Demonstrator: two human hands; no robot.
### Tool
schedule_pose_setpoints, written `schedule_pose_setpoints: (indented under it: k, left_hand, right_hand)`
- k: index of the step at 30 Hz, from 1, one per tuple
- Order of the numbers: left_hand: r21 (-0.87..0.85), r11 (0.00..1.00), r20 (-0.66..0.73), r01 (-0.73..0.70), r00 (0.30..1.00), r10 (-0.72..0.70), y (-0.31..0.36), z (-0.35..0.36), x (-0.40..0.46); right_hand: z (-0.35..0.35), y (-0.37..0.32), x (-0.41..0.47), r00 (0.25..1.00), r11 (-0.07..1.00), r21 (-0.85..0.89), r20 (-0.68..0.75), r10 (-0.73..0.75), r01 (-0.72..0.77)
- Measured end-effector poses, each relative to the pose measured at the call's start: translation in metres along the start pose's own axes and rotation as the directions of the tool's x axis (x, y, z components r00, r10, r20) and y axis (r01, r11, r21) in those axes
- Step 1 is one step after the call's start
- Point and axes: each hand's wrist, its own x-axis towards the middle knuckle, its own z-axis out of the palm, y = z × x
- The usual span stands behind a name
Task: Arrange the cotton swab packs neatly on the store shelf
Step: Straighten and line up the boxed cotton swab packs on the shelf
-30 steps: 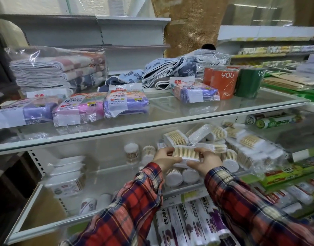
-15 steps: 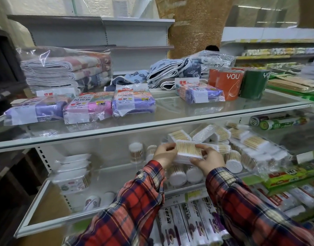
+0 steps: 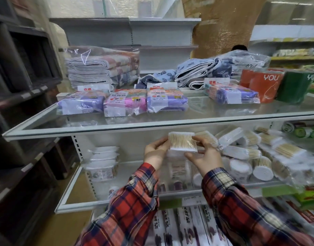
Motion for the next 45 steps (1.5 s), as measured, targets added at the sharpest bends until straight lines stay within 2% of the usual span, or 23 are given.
schedule_pose_setpoints:
  k: [5,17,23,27,30,34,38,41,45]
  left_hand:
    - [-0.064,0.998,-0.042,0.02,0.999,-0.022,0.006,-0.043,-0.007]
    - [-0.037,0.998,-0.187,-0.049,0.982,0.041,0.002,-0.115,-0.017]
    - [-0.06,0.995,-0.225,-0.08,0.972,0.065,-0.004,-0.136,-0.019]
    - [-0.162,0.986,-0.265,-0.046,0.964,0.001,-0.008,-0.146,-0.015]
    - [-0.208,0.978,-0.225,0.006,0.973,-0.054,-0.009,-0.152,-0.013]
    - [-0.161,0.986,-0.118,0.031,0.992,-0.05,-0.009,-0.158,-0.014]
    - [-0.152,0.988,-0.093,0.035,0.994,-0.049,-0.013,-0.165,-0.016]
    - [-0.15,0.988,-0.099,0.042,0.993,-0.057,-0.016,-0.171,-0.017]
    - [-0.142,0.989,-0.077,0.031,0.996,-0.042,-0.018,-0.181,-0.018]
  right_hand:
    - [0.038,-0.011,-0.005,0.999,0.997,0.075,0.053,-0.012,0.008]
    - [0.105,-0.041,-0.017,0.98,0.981,0.186,0.18,-0.086,0.052]
    - [0.12,-0.048,-0.02,0.977,0.985,0.162,0.191,-0.093,0.062]
    - [0.127,-0.051,-0.024,0.971,0.984,0.152,0.204,-0.128,0.098]
    - [0.131,-0.051,-0.027,0.966,0.982,0.132,0.203,-0.162,0.137]
    - [0.131,-0.052,-0.032,0.955,0.971,0.123,0.194,-0.226,0.205]
    - [0.133,-0.049,-0.035,0.937,0.957,0.143,0.209,-0.279,0.253]
    - [0.134,-0.047,-0.037,0.95,0.959,0.235,0.228,-0.213,0.159]
    - [0.136,-0.049,-0.026,0.968,0.898,0.418,0.247,0.035,-0.139]
